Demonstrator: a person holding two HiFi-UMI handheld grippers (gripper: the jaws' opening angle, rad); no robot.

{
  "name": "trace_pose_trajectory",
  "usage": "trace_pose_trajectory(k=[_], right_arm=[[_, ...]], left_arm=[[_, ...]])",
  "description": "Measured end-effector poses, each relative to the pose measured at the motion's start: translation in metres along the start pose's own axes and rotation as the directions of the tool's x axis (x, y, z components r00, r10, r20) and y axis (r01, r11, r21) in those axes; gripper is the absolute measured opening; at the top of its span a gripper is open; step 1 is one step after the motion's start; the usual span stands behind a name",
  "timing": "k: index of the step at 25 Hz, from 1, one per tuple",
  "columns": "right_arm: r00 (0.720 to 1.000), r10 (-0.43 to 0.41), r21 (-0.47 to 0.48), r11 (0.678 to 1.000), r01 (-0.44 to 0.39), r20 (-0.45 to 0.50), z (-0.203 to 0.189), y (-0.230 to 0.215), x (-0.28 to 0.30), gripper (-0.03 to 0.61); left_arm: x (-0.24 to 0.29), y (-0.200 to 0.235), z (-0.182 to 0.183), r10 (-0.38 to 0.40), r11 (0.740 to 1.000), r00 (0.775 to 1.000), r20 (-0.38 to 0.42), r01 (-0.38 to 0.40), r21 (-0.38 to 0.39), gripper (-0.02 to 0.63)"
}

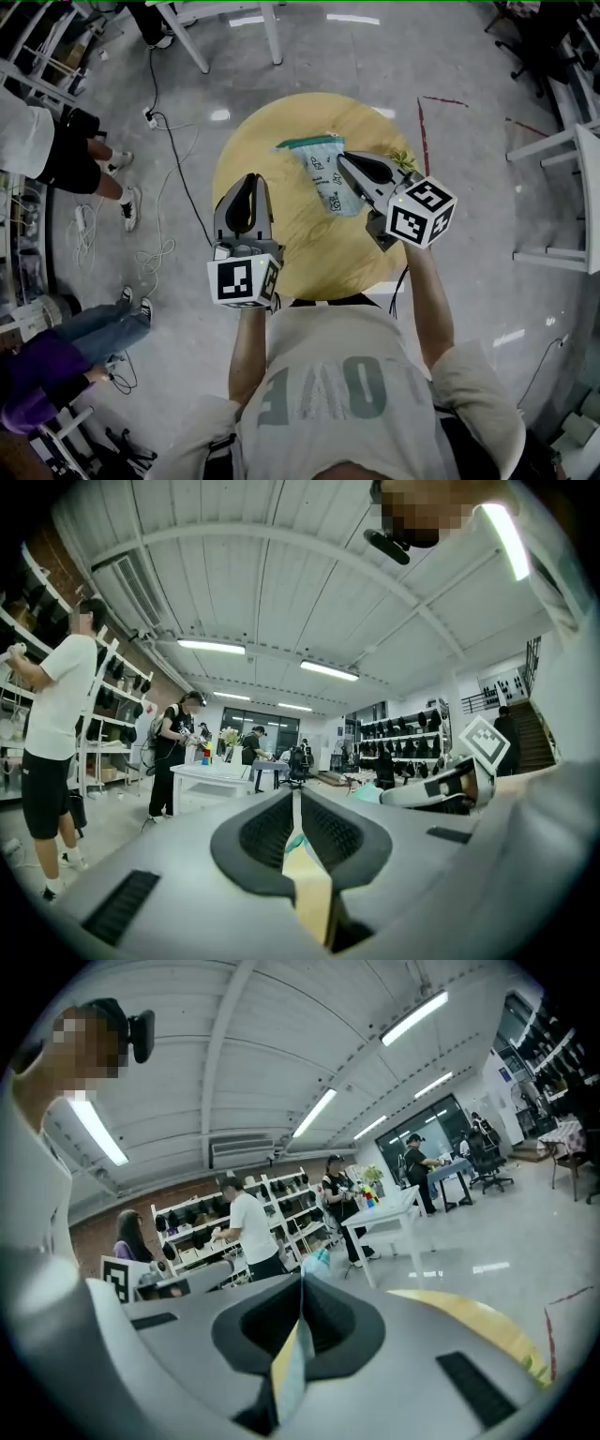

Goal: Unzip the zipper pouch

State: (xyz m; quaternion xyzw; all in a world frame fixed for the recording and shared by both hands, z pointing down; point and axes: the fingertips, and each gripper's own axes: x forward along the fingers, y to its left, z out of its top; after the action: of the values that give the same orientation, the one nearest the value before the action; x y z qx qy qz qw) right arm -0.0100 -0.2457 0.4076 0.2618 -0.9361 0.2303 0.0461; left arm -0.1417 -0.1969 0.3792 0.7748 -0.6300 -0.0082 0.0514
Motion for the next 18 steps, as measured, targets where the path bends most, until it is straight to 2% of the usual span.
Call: trace_pose_trajectory(k=[4,8,11,12,14,16,18], right_arm=[[0.995,0.049,-0.034,0.998,-0.047,0.084,0.029,0.033,-0.029,0.033],[0.981,0.122,-0.056,0.992,-0.115,0.149,0.046,0.065,-0.05,0.032],[0.974,0.154,-0.083,0.986,-0.142,0.168,0.056,0.077,-0.056,0.033],[0.971,0.165,-0.092,0.984,-0.151,0.171,0.06,0.081,-0.057,0.033],[0.965,0.191,-0.107,0.979,-0.174,0.177,0.068,0.089,-0.06,0.033],[0.957,0.224,-0.123,0.971,-0.204,0.182,0.075,0.097,-0.064,0.033],[0.948,0.26,-0.134,0.962,-0.238,0.186,0.082,0.107,-0.068,0.034]], left_arm=[[-0.012,-0.006,0.004,-0.023,0.998,1.0,0.012,0.023,-0.05,0.029],[-0.023,-0.018,0.004,-0.086,0.994,0.996,0.022,0.088,-0.071,0.029],[-0.019,-0.024,0.004,-0.151,0.975,0.988,0.029,0.154,-0.159,0.033],[-0.017,-0.026,0.005,-0.176,0.963,0.984,0.036,0.179,-0.201,0.054],[-0.015,-0.031,0.009,-0.225,0.929,0.973,0.058,0.232,-0.289,0.143],[-0.014,-0.034,0.014,-0.265,0.882,0.96,0.093,0.28,-0.378,0.184],[-0.015,-0.036,0.022,-0.297,0.825,0.943,0.148,0.332,-0.458,0.271]])
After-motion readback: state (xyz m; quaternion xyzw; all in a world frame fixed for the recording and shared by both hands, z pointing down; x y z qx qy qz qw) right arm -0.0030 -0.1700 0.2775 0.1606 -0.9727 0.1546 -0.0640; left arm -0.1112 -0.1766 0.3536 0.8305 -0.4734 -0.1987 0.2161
